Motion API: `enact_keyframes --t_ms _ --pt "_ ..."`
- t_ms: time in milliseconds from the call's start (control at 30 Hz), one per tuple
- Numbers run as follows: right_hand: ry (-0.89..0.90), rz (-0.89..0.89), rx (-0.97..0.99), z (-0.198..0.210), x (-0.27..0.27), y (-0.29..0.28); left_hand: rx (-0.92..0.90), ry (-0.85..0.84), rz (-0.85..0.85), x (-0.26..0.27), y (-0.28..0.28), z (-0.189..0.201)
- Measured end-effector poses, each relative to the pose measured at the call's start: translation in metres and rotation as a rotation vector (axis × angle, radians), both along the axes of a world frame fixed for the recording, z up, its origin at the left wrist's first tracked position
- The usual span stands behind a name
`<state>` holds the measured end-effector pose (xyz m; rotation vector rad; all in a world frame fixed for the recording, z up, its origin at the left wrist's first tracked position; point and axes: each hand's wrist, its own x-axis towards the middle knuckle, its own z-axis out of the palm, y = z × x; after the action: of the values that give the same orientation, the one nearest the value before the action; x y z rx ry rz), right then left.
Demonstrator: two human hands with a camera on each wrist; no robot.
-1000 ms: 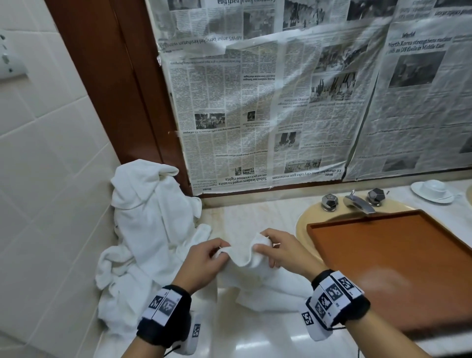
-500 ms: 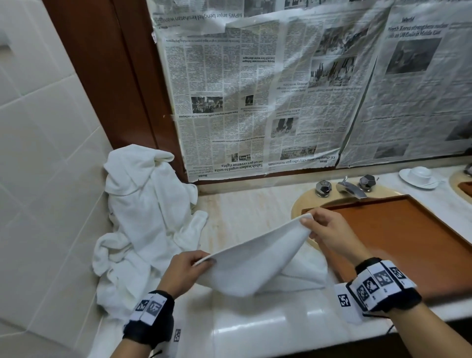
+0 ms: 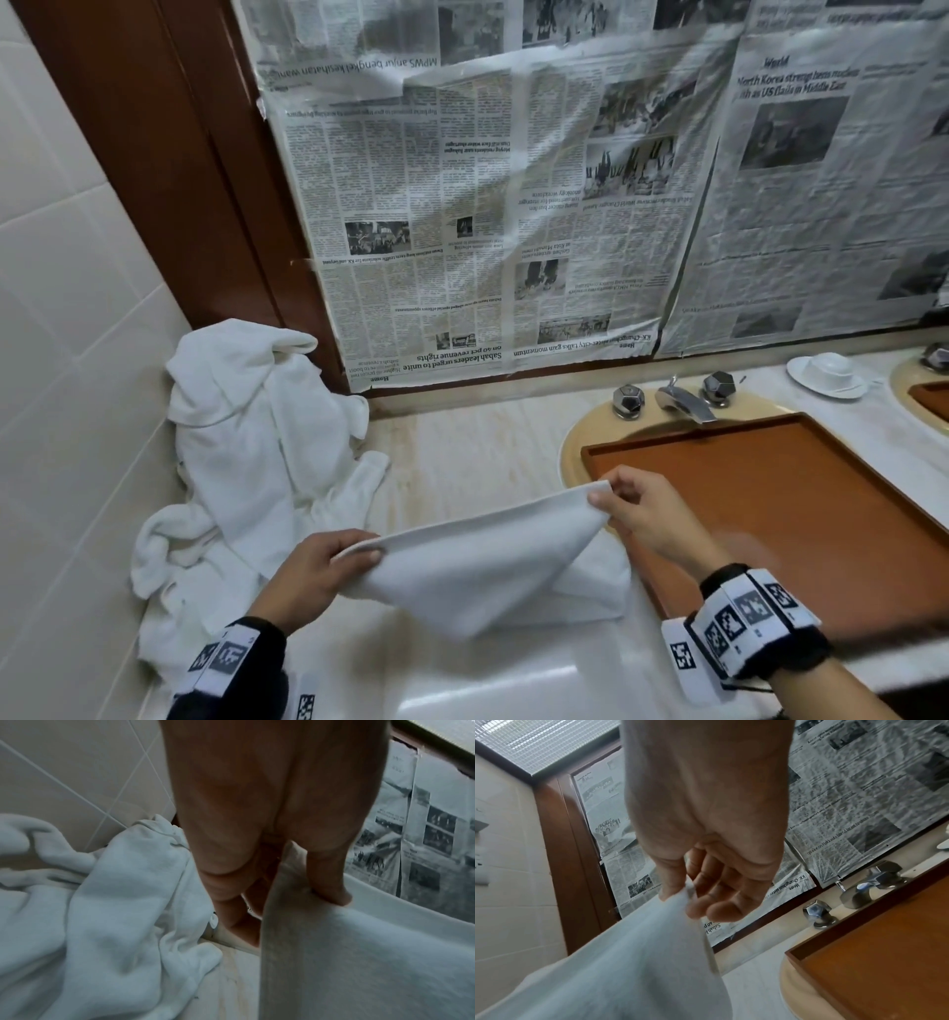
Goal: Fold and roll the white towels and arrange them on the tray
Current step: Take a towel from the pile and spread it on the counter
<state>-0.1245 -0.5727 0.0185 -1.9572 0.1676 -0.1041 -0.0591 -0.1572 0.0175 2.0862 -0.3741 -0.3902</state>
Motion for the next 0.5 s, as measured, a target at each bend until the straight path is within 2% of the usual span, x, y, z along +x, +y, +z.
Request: enact_keyframes --t_ms 67,167,333,400,500 --pt "0.03 -0.022 -0.06 -0.015 0.007 -0.007 0.055 -0.023 0.032 0.002 -0.002 -0.01" --pt "0.116 -0.033 -0.252 -0.041 0.018 -0.003 0.148 -0.044 0.101 0.005 -0.015 -0.041" --pt "0.336 0.16 -0.523 -0.094 0.033 0.016 0.353 0.039 0.084 0.006 -0.068 -0.106" --pt "0.38 0.2 -0.578 -0.113 0.036 0.023 0.365 0.095 0.095 0.002 -0.087 -0.118" --pt "0.378 0.239 -0.662 -0.121 0.033 0.033 0.354 0.096 0.059 -0.003 -0.101 -0.128"
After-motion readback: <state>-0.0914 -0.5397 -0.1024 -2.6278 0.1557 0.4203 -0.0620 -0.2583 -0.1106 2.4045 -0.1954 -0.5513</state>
